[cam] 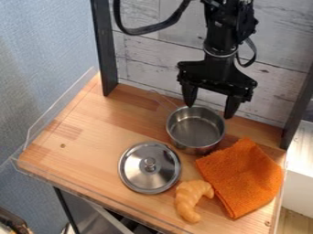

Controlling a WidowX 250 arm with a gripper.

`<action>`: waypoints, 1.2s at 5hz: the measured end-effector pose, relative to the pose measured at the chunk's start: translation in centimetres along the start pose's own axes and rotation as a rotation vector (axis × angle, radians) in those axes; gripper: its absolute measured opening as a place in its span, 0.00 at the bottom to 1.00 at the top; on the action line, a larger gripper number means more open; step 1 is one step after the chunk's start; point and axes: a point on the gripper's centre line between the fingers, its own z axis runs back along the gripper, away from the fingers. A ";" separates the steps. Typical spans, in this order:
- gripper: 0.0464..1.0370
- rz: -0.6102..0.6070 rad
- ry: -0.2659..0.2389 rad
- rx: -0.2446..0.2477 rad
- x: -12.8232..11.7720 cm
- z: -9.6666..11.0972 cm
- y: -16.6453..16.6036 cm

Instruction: Moved the croissant to the upper left of the table

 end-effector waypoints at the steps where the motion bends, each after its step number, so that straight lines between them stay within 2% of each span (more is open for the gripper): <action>1: 0.96 -0.005 0.034 0.009 -0.7 -1.1 0.1; 2: 0.96 -0.043 0.035 0.021 -2.8 -0.9 0.3; 3: 0.96 -0.071 0.016 0.035 -4.7 -0.1 0.9; 4: 0.96 -0.071 0.008 0.026 -6.7 0.2 1.4; 6: 0.96 -0.116 0.029 -0.013 -9.1 -1.0 0.3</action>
